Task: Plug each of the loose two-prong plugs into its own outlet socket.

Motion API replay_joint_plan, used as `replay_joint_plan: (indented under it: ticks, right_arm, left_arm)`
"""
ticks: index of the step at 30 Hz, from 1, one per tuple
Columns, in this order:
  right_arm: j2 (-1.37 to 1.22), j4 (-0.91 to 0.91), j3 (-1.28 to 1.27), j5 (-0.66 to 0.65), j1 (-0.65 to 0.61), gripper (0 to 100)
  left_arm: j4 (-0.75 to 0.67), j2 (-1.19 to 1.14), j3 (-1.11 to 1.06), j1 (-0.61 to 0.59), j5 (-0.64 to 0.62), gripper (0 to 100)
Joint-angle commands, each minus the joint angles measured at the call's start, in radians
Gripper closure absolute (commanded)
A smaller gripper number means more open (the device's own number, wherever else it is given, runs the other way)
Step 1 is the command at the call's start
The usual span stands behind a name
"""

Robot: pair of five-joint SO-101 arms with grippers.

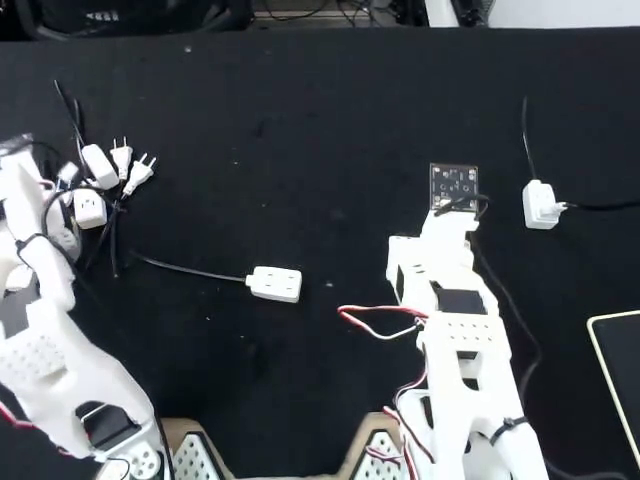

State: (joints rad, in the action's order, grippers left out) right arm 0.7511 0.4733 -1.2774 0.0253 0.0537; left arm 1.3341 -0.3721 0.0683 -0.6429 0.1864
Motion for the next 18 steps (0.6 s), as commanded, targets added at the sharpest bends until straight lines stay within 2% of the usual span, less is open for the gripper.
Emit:
replay_joint_plan:
  ticks: [1,5,9,14,18]
  right_arm:
    - [0.002,-0.021,0.038,0.006,0.017,96.6]
    - [0.002,-0.021,0.039,0.006,0.017,96.6]
    - [0.002,-0.018,0.042,0.006,0.021,96.6]
    - [0.004,0.026,0.079,0.006,0.068,96.6]
    - [0.004,0.255,0.240,0.002,0.140,96.6]
  left_arm:
    - [0.118,0.169,0.101,0.010,-0.011,97]
    - [0.215,0.273,0.133,0.013,-0.011,97]
    - [0.279,0.379,0.082,0.088,-0.011,97]
    - [0.298,0.531,-0.041,0.274,-0.052,97]
    - [0.292,0.664,-0.125,0.490,-0.095,97]
